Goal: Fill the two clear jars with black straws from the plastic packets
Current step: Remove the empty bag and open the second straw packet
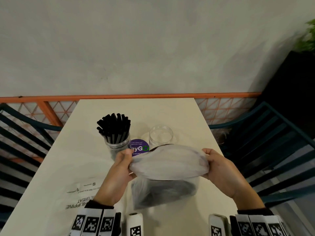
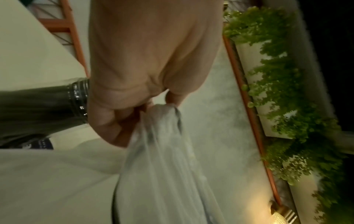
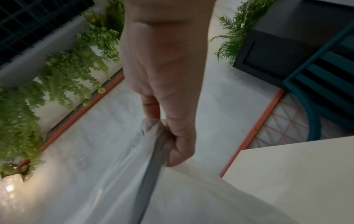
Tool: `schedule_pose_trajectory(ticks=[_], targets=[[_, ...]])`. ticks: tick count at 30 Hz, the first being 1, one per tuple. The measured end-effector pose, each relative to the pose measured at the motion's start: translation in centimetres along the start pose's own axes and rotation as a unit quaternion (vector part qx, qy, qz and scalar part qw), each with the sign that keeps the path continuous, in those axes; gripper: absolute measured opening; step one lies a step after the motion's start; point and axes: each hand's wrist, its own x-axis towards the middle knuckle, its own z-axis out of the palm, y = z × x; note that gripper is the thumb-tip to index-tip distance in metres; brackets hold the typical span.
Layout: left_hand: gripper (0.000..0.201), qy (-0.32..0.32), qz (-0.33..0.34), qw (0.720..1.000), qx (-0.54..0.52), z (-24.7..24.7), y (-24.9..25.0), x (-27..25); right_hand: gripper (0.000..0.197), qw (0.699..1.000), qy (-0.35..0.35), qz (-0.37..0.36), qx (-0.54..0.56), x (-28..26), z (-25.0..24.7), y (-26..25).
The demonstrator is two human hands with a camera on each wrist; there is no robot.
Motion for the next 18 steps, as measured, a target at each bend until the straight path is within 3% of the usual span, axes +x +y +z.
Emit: schedule_pose_trajectory(ticks=[2, 4, 7, 9, 10, 14, 18], targets=[[0.022, -0.032, 0.010, 0.997, 0.066, 0.3, -0.1, -0.3, 0.015, 0.999, -0.022, -0.025, -0.023, -0.5, 0.8, 0.0], [0.030, -0.035, 0.029, 0.991, 0.125, 0.3, -0.3, -0.4, 0.013, 0.992, -0.014, -0.056, -0.115, -0.7, 1.3, 0.5], [0.027, 0.010, 0.079, 0.971, 0.226, -0.2, -0.1, -0.1, 0.018, 0.931, 0.058, -0.131, -0.336, -0.5, 1.3, 0.9], [0.011, 0.033, 0.095, 0.956, 0.275, -0.7, 0.2, 0.1, 0.025, 0.891, 0.119, -0.166, -0.405, -0.2, 1.0, 0.7], [0.004, 0.035, 0.092, 0.951, 0.292, -0.9, 0.3, 0.1, 0.032, 0.886, 0.139, -0.167, -0.409, -0.1, 0.8, 0.6], [0.007, 0.059, 0.088, 0.935, 0.338, -1.2, 0.5, 0.0, 0.050, 0.915, 0.148, -0.121, -0.356, 0.2, 0.7, 0.6], [0.018, 0.077, 0.082, 0.944, 0.309, -0.8, 0.5, -0.4, 0.055, 0.939, 0.042, -0.099, -0.327, -0.2, 0.9, 1.2]])
